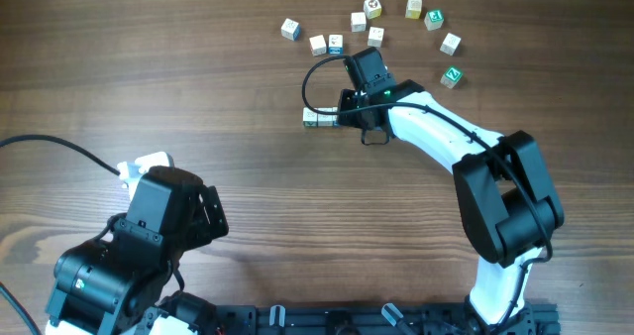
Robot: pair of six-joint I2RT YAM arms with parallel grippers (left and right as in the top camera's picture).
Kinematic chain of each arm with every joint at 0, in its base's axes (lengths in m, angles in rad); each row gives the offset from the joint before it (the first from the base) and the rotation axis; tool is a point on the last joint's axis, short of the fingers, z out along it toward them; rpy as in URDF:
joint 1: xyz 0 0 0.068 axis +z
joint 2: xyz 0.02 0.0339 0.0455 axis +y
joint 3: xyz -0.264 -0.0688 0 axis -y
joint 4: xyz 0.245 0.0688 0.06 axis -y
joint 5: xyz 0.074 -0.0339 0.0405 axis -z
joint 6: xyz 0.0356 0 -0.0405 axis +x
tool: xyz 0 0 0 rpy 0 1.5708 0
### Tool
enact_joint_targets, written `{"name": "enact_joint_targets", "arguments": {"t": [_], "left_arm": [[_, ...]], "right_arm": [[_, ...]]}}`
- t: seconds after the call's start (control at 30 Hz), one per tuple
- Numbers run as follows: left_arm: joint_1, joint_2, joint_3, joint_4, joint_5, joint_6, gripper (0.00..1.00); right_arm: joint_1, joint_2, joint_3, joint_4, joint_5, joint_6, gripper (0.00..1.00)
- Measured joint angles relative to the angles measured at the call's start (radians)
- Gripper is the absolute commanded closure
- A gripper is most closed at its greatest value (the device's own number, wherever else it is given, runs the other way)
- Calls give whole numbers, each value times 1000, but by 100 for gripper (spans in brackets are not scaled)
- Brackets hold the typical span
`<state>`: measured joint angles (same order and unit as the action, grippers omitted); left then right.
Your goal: Form a horizontal line
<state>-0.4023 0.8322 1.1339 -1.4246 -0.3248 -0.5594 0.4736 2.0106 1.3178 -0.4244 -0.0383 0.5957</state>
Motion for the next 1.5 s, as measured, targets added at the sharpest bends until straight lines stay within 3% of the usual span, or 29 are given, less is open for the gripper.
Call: {"name": "enact_joint_targets", "arguments": {"t": [0.63, 0.83, 1.17, 1.5], "left_arm": [[0, 0, 0, 0, 0, 0, 0], [0, 0, 0, 0, 0, 0, 0], [0, 0, 0, 0, 0, 0, 0], [0, 0, 0, 0, 0, 0, 0]], "right_arm": [[-36, -57, 0, -84, -3, 28, 96], [2, -199, 7, 66, -95, 59, 95], [163, -91, 7, 299, -134, 100, 96], [211, 4, 7, 306, -113, 112, 95]]}}
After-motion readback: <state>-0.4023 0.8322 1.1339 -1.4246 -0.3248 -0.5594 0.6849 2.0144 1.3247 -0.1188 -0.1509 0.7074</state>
